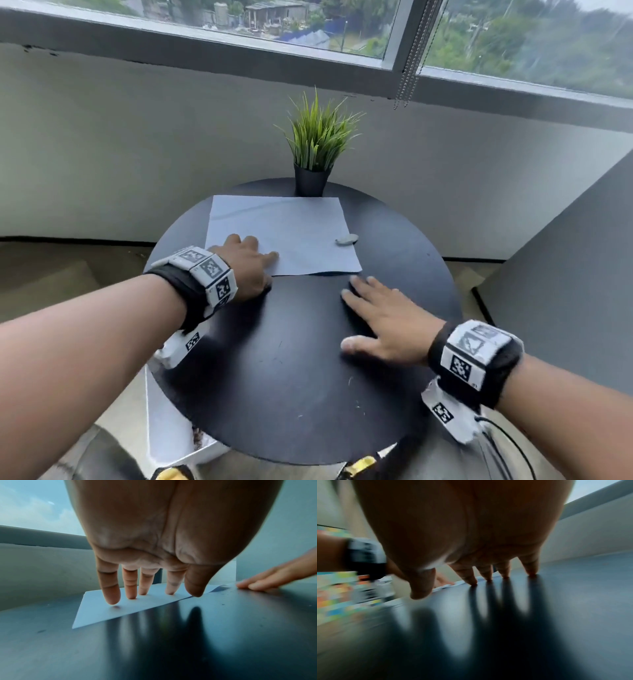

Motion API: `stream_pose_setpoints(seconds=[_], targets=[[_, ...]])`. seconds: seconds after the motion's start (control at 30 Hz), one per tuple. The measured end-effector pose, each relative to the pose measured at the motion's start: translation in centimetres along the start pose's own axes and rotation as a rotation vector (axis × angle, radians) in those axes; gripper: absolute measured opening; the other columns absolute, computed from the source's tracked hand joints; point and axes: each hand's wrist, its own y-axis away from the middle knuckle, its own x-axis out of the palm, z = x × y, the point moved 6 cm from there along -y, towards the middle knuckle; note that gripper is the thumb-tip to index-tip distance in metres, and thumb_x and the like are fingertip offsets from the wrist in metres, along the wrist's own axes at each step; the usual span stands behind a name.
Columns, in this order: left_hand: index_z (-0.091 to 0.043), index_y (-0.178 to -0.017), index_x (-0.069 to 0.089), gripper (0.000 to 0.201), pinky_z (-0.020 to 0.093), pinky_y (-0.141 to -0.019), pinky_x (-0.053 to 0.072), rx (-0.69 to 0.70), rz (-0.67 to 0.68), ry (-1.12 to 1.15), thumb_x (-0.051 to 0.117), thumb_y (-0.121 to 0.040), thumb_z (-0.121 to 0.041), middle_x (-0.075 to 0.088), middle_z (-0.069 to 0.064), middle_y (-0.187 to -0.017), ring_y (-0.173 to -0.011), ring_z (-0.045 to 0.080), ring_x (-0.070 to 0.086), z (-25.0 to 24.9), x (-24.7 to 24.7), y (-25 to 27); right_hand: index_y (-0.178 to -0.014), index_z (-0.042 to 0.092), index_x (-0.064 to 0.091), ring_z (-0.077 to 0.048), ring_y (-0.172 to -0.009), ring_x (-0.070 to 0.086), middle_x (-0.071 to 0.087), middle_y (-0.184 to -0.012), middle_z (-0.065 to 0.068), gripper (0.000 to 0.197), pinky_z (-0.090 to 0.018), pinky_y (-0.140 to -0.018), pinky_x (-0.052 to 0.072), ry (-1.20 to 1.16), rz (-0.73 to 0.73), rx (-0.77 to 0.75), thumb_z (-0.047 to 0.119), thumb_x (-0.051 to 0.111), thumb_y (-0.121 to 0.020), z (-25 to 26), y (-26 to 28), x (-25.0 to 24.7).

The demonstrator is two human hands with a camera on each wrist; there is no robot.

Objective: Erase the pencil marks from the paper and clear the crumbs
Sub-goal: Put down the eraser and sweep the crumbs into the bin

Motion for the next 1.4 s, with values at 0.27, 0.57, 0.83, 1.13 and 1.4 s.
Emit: stream_pose_setpoints(seconds=[0.27, 0.57, 0.83, 1.13, 1.4], targets=[[-0.048, -0.151, 0.02, 0.055, 0.044, -0.099, 0.046, 0.154, -0.036, -0.007, 0.038, -0.1, -0.039, 0.025, 0.001, -0.146, -0.121, 0.028, 0.033, -0.3, 0.1, -2.0, -0.155, 0.026, 0.012, -0.016, -0.15, -0.01, -0.004, -0.164, 0.002, 0.089, -0.037, -0.122, 0.001, 0.103, -0.02, -0.301, 0.08, 0.014, -0.084, 1.8, -1.9, -1.4], [-0.034, -0.154, 0.022, 0.058, 0.045, -0.11, 0.036, 0.168, 0.053, 0.076, 0.04, -0.1, -0.026, 0.02, 0.008, -0.158, -0.133, 0.036, 0.03, -1.1, -0.5, -1.5, -0.153, 0.02, 0.022, -0.027, -0.151, 0.001, 0.008, -0.164, -0.005, 0.089, -0.048, -0.121, 0.01, 0.107, 0.007, -0.404, 0.079, 0.022, -0.087, 3.4, -2.9, -2.0], [-0.031, -0.159, 0.009, 0.076, 0.03, -0.122, 0.002, 0.121, 0.032, 0.194, 0.044, -0.098, -0.057, -0.01, -0.002, -0.167, -0.153, 0.014, -0.008, 0.1, 1.9, 4.1, -0.154, 0.023, 0.019, -0.017, -0.15, -0.001, 0.004, -0.164, 0.002, 0.077, -0.029, -0.121, 0.001, 0.072, -0.036, -0.277, 0.067, 0.036, -0.093, 3.8, -3.1, -2.2], [-0.042, -0.156, 0.009, 0.106, 0.041, -0.124, 0.002, 0.188, 0.109, 0.13, 0.01, -0.065, -0.096, -0.01, 0.001, -0.166, -0.153, 0.019, -0.01, -2.1, 4.9, 11.8, -0.141, 0.031, 0.046, -0.008, -0.137, 0.035, 0.043, -0.147, 0.011, 0.052, -0.027, -0.113, 0.025, -0.195, -0.242, -0.013, 0.054, 0.047, -0.095, 5.7, -0.4, -4.3], [-0.046, -0.148, 0.028, 0.053, 0.046, -0.118, 0.024, 0.155, 0.019, 0.021, 0.03, -0.098, -0.063, 0.024, -0.003, -0.159, -0.148, 0.021, 0.018, 0.1, 2.0, 5.0, -0.126, 0.032, 0.057, -0.014, -0.121, 0.049, 0.052, -0.127, 0.009, 0.035, -0.028, -0.099, 0.037, -0.171, -0.33, 0.09, 0.048, 0.049, -0.095, 4.2, 1.5, -2.4]])
